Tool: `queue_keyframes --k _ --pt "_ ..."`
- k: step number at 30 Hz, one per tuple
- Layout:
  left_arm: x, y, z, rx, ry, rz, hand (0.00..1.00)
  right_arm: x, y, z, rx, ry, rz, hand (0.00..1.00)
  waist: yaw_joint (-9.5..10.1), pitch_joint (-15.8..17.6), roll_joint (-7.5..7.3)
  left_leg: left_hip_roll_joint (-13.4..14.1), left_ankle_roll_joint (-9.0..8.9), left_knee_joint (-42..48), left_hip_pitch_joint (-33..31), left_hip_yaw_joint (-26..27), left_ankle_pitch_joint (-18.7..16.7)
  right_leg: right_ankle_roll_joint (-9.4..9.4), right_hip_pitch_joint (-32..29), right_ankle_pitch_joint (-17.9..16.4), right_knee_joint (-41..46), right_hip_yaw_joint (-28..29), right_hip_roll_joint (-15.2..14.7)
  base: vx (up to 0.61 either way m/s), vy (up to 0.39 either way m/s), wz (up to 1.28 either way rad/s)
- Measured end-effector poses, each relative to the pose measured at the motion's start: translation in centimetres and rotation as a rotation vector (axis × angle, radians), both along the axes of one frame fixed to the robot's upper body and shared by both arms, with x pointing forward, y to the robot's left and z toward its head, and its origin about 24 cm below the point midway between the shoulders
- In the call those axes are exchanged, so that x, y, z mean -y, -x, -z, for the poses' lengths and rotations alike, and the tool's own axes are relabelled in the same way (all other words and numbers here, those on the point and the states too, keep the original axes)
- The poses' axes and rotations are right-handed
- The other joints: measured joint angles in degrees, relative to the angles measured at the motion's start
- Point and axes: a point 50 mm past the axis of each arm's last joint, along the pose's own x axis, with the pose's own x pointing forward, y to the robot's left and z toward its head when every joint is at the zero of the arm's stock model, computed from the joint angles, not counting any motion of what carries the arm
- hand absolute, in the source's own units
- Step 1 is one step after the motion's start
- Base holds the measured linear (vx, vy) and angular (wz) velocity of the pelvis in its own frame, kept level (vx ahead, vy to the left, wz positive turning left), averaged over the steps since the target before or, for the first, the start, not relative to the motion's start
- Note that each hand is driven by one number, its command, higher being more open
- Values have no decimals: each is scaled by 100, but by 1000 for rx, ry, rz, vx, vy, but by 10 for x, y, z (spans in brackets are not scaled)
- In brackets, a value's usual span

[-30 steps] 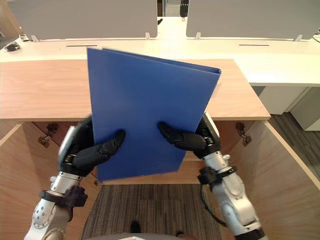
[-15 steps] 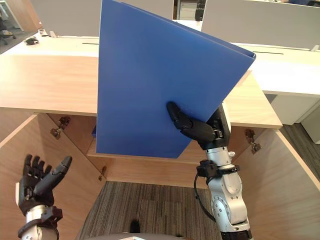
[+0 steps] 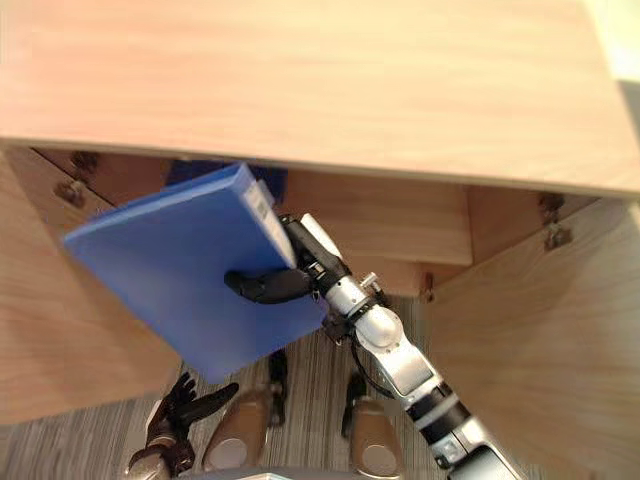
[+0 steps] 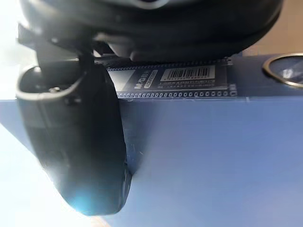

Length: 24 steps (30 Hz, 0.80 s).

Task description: Walk over to the cabinet, pick up the folder, carry it to the office cabinet, place the folder inside the office cabinet, then close the office cabinet door

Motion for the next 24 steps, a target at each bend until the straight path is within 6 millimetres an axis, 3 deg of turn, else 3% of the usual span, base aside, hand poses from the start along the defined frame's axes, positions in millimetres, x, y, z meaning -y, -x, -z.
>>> queue_keyframes --k 4,7,9,13,16,24 --pt "1 -38 -17 106 -36 60 100 9 -15 -7 20 -3 88 0 -7 368 166 115 66 919 -922 -60 -270 -11 -907 -295 896 53 -21 -112 6 -4" --pt "12 -61 -28 174 -41 103 100 21 -26 -18 2 -139 190 0 1 400 200 186 34 1511 -1548 -82 -527 -19 -1500 -530 1468 61 -28 -68 -3 1" --pt "19 -77 -40 240 -39 117 100 29 -35 -34 -7 -330 268 0 3 405 203 255 77 1959 -1971 -134 -675 -27 -1891 -681 1886 49 -33 -39 -7 0" --pt "34 -107 -68 386 -24 115 100 47 -57 -97 93 -669 365 0 13 525 225 343 111 2662 -2733 -197 -858 -25 -2618 -893 2569 60 -37 -56 -8 -1" --pt "39 -119 -83 458 -25 117 100 70 -72 -134 141 -891 441 0 46 557 230 385 118 2958 -3120 -228 -923 -39 -2997 -977 2877 89 -35 -66 -18 -1" --pt "43 -126 -95 515 -21 67 100 96 -106 -155 -51 -1268 563 0 142 558 239 469 113 3090 -3431 -244 -934 -44 -3304 -979 2969 70 7 -40 -45 -3"
